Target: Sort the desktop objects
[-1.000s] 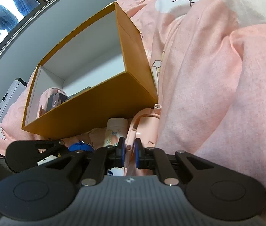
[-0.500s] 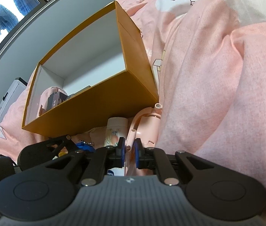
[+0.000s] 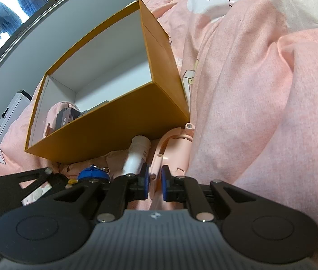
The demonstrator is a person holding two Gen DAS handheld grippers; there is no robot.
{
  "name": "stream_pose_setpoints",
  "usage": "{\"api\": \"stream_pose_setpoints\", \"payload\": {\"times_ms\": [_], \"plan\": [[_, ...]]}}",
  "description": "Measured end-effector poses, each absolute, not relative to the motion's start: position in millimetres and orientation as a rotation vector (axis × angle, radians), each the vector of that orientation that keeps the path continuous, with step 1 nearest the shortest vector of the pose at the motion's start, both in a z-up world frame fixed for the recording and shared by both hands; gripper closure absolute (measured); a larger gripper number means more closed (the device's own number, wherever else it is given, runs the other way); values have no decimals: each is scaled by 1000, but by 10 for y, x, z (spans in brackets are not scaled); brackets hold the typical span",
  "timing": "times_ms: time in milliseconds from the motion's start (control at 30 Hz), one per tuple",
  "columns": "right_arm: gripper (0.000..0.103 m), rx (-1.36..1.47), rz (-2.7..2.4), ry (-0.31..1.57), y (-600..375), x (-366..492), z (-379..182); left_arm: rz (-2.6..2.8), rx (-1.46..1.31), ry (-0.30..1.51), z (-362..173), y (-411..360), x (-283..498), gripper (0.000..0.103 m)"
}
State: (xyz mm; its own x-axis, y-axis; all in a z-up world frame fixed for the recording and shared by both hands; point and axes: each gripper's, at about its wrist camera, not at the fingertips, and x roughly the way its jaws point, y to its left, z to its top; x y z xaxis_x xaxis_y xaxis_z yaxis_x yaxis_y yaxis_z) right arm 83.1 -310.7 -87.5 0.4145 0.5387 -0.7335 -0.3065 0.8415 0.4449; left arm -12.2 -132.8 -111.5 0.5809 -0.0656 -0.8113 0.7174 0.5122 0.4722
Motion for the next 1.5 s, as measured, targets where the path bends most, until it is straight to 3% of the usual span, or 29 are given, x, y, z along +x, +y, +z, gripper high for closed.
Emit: {"api": "stream_pose_setpoints", "payload": {"times_ms": [233,367,700,767,900,1133,1500], "plan": [[91,257,537,1013,-3105,829,-873,-501,667,869,-894,-1195,-86,85],[91,253,536,1014,-3099,828,-873,-411,568,880,-920,-1181,44,89],[87,183,540,1025,-2987,812,-900,-376,487,851,-769,-1199,138,92],[92,178,546,1024,-2984,793,-898,-374,469,834,-707,-1174,118,93],[92,184,550,1017,-3007,778,-892,-365,458,773,-490,-1150,184,96],[92,191,550,1018,-3013,781,-885,-452,334,843,-180,-1046,377,97],[90,199,556,1030,-2996,785,-895,-415,285,898,-488,-1025,558,95]]}}
